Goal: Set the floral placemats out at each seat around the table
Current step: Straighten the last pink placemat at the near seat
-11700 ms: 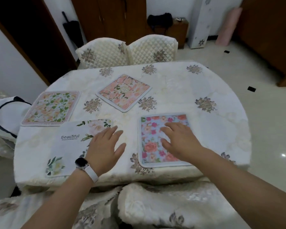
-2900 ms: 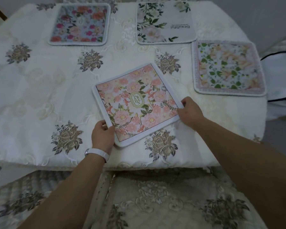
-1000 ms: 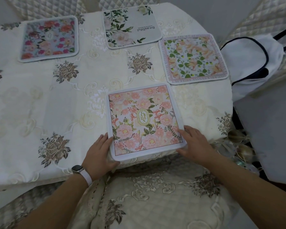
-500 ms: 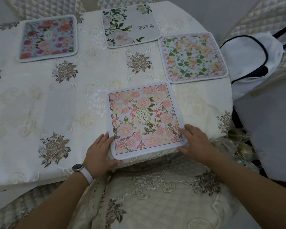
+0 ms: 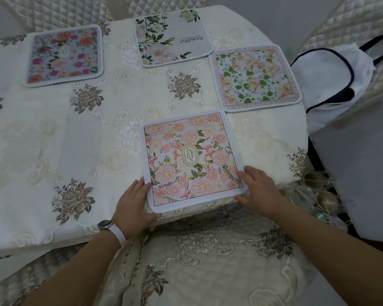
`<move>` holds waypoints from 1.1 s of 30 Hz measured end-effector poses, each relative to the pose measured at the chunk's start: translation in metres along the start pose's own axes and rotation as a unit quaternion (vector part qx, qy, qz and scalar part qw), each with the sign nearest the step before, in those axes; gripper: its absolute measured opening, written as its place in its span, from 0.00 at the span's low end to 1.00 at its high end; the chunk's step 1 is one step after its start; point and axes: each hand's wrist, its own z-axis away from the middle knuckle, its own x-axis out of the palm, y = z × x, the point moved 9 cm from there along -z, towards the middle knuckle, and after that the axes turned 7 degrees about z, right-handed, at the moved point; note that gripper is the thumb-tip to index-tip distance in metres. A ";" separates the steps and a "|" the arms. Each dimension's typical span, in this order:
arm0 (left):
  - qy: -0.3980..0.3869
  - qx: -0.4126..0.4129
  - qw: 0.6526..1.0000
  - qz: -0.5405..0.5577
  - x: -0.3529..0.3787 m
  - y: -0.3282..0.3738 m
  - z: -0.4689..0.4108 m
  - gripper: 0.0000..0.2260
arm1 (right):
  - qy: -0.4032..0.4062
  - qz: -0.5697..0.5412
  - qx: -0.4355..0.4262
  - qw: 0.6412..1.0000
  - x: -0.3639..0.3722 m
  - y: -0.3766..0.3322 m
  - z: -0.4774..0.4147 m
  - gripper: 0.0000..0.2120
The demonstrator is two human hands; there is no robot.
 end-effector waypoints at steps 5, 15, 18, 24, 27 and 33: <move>-0.003 0.002 1.000 -0.001 -0.006 0.005 0.006 0.47 | -0.045 0.006 0.007 0.999 -0.001 -0.002 -0.001 0.36; 0.200 0.117 0.973 -0.004 -0.095 0.065 0.036 0.22 | 0.108 0.002 -0.043 0.993 -0.089 -0.057 0.006 0.21; 0.193 0.131 0.972 -0.022 -0.113 0.076 0.040 0.22 | 0.134 0.008 -0.049 0.990 -0.112 -0.077 0.017 0.24; 0.174 0.128 0.973 -0.082 -0.136 0.081 0.060 0.25 | 0.171 0.026 -0.036 0.984 -0.144 -0.102 0.052 0.23; 0.190 0.163 0.964 -0.089 -0.149 0.088 0.080 0.23 | 0.174 0.034 -0.028 0.984 -0.155 -0.112 0.075 0.24; 0.229 0.185 0.952 -0.079 -0.156 0.110 0.145 0.21 | 0.168 0.040 -0.053 0.984 -0.162 -0.122 0.127 0.22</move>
